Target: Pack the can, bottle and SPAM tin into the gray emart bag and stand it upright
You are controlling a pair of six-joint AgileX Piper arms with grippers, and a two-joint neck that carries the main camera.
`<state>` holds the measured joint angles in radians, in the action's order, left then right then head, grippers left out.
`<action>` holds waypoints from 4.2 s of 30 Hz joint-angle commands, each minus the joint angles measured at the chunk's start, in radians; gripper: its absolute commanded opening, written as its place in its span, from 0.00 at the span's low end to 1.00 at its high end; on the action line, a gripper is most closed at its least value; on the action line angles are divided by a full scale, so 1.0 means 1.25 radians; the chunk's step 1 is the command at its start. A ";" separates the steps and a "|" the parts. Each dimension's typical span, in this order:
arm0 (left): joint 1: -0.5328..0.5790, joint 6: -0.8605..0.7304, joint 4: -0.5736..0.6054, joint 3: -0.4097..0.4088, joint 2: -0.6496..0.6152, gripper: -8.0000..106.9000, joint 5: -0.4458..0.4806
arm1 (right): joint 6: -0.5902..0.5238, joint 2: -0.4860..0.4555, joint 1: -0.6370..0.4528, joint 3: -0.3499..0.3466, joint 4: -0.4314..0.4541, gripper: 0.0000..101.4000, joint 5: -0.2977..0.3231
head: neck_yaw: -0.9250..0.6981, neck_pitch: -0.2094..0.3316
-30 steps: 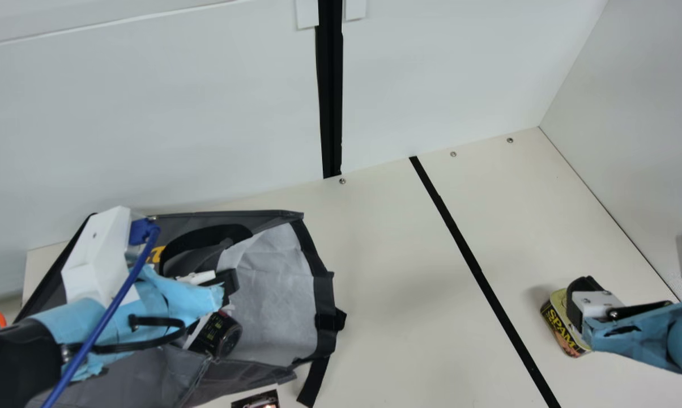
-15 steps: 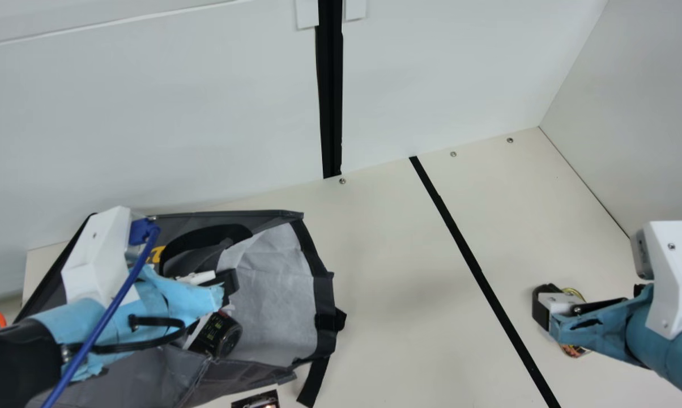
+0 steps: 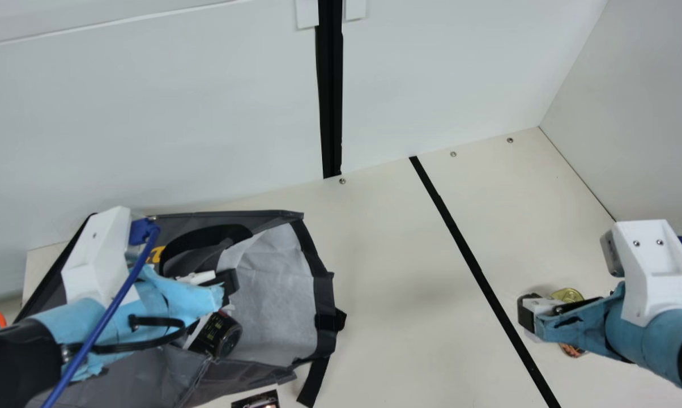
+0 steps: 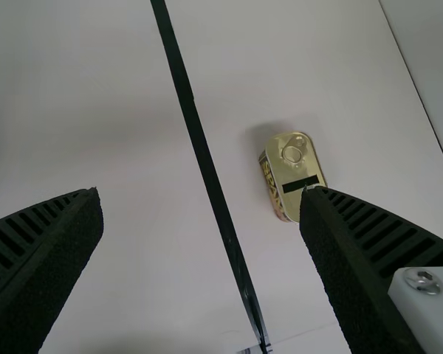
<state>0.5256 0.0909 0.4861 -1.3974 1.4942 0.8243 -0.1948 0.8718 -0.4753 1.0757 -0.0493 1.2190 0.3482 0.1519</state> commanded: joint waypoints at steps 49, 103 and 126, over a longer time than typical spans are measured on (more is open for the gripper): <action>0.000 0.000 0.000 0.000 0.000 0.00 0.000 | -0.573 0.226 -0.414 -0.045 -0.200 0.94 0.001 | 0.001 0.018; 0.000 0.000 0.000 0.000 0.000 0.00 0.000 | -0.824 0.479 -0.499 0.007 -0.197 0.94 0.001 | 0.001 0.018; 0.000 0.000 0.000 0.000 0.000 0.00 0.000 | -0.783 0.542 -0.432 0.033 -0.172 0.94 0.001 | 0.001 0.018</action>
<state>0.5256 0.0909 0.4861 -1.3974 1.4942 0.8243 -1.1758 1.5488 -1.0172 1.1157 -0.2647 1.2200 0.3482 0.1519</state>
